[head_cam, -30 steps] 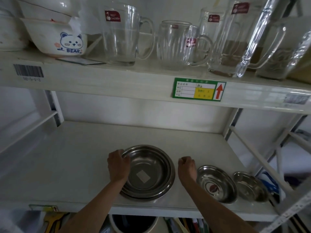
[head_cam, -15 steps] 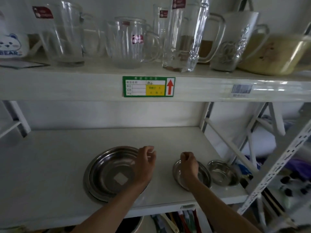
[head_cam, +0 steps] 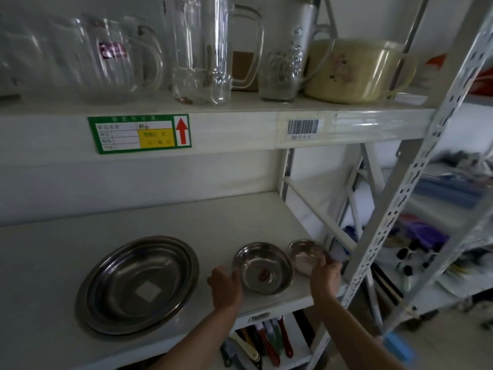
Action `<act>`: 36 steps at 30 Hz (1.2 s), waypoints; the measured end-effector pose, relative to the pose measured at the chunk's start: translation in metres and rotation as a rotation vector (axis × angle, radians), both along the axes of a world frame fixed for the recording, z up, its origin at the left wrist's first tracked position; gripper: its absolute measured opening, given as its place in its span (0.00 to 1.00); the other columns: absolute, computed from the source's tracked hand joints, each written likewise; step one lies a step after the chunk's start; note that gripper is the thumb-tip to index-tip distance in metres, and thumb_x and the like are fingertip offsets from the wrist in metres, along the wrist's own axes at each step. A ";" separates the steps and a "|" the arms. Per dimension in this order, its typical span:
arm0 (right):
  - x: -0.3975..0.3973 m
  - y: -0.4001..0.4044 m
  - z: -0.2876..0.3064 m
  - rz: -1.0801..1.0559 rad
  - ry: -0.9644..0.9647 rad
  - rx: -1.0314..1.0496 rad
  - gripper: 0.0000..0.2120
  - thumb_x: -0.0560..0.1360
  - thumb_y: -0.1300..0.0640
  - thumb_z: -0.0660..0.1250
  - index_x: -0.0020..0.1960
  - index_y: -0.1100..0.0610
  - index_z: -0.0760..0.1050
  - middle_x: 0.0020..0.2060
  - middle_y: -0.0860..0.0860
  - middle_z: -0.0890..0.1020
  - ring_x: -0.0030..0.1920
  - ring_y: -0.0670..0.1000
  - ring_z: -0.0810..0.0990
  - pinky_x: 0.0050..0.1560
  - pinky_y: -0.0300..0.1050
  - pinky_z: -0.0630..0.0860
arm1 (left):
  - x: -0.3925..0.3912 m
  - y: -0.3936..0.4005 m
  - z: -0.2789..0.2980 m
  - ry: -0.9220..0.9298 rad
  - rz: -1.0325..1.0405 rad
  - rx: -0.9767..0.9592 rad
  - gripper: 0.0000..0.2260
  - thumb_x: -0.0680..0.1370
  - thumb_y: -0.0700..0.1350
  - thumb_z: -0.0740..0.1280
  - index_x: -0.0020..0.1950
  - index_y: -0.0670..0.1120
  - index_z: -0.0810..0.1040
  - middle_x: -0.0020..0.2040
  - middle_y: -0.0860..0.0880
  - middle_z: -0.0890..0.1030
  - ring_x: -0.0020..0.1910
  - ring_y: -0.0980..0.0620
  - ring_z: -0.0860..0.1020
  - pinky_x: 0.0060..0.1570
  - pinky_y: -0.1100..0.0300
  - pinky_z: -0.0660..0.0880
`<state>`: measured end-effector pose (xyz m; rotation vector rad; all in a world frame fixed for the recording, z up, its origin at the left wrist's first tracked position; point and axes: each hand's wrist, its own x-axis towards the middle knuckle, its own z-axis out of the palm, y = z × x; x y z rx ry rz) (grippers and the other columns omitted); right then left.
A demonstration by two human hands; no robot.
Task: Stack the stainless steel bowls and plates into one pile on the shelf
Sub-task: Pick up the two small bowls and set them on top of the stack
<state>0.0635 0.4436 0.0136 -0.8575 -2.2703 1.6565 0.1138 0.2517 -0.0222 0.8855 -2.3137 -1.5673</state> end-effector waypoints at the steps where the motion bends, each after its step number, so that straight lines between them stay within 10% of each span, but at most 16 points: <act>1: 0.001 0.007 -0.004 -0.024 -0.038 0.008 0.18 0.81 0.52 0.55 0.65 0.64 0.65 0.62 0.65 0.75 0.62 0.66 0.74 0.61 0.61 0.72 | 0.000 0.005 -0.002 -0.024 0.004 0.021 0.22 0.80 0.45 0.63 0.69 0.33 0.66 0.65 0.31 0.69 0.64 0.35 0.69 0.62 0.48 0.69; 7: -0.008 0.031 -0.030 0.013 -0.176 -0.055 0.36 0.73 0.35 0.52 0.68 0.62 0.62 0.61 0.66 0.75 0.60 0.66 0.76 0.62 0.60 0.73 | 0.000 0.028 -0.006 -0.116 0.062 0.135 0.25 0.80 0.48 0.61 0.72 0.35 0.61 0.71 0.33 0.63 0.63 0.35 0.72 0.59 0.49 0.70; 13: -0.009 0.041 -0.020 0.102 -0.233 -0.064 0.28 0.80 0.41 0.53 0.63 0.65 0.68 0.39 0.58 0.74 0.36 0.53 0.74 0.32 0.45 0.69 | -0.009 0.033 -0.036 -0.073 0.095 0.196 0.23 0.79 0.53 0.61 0.68 0.40 0.65 0.65 0.37 0.67 0.49 0.34 0.81 0.48 0.39 0.80; 21: -0.024 0.044 -0.033 0.150 -0.217 -0.055 0.22 0.80 0.48 0.57 0.63 0.65 0.72 0.50 0.63 0.77 0.52 0.63 0.78 0.54 0.57 0.78 | -0.007 0.037 -0.023 0.021 0.101 0.394 0.13 0.81 0.43 0.59 0.63 0.39 0.68 0.61 0.40 0.69 0.39 0.44 0.79 0.44 0.45 0.82; 36: -0.043 0.048 -0.064 0.134 -0.181 -0.039 0.19 0.79 0.48 0.57 0.58 0.63 0.74 0.47 0.62 0.82 0.48 0.62 0.82 0.52 0.60 0.80 | -0.008 0.029 -0.017 0.060 0.043 0.340 0.12 0.81 0.39 0.58 0.64 0.36 0.69 0.62 0.36 0.71 0.53 0.38 0.79 0.42 0.50 0.82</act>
